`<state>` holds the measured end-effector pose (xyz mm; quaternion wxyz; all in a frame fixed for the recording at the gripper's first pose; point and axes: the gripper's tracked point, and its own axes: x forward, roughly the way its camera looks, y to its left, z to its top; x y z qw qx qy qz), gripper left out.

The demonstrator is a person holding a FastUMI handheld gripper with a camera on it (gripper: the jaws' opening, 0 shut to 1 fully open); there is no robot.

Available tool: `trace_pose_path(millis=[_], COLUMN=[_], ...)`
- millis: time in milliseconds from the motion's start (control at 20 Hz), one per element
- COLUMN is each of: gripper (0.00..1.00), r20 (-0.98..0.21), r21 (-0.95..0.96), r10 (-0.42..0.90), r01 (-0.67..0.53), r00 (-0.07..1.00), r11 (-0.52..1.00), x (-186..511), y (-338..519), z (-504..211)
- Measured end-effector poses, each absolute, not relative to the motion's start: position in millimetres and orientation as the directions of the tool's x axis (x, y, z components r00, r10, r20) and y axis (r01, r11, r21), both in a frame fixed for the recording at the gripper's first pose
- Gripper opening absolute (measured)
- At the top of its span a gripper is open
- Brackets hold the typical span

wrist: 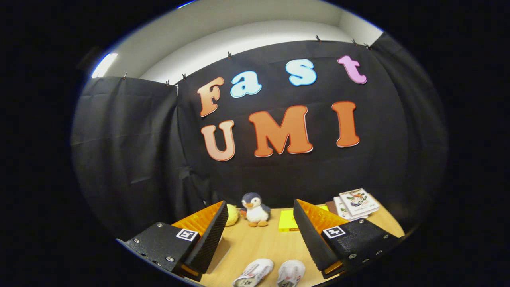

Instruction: Open the storage box then place both shoes into the box .Put the left shoe in first, then the right shoe, with the right side of both shoes facing outward in a uniform manner.

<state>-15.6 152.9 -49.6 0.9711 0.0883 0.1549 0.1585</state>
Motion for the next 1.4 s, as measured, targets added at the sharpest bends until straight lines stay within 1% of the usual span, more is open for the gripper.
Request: trace_pose_path(millis=[150, 250, 350, 500, 700, 950, 1200, 1400], gripper=[0.97, 0.97, 0.98, 0.98, 0.97, 0.97, 0.97, 0.97], r20=[-0.353, -0.415, -0.443, -0.505, -0.579, -0.608, -0.611, -0.577], r21=[0.321, 0.374, 0.412, 0.482, 0.552, 0.662, 0.734, 0.794], r10=[0.43, 0.473, 0.526, 0.607, 0.666, 0.727, 0.76, 0.802], r01=[-0.324, -0.328, -0.356, -0.383, -0.376, -0.302, -0.201, -0.124], r00=[0.831, 0.777, 0.726, 0.614, 0.47, 0.318, 0.222, 0.158], r11=[0.89, 0.867, 0.839, 0.788, 0.744, 0.686, 0.649, 0.595], x=[-24, -31, -38, -56, -82, -102, -103, -104], y=[184, 203, 227, 265, 302, 338, 361, 379], z=[-80, -103, -118, -155, -201, -247, -290, -314])
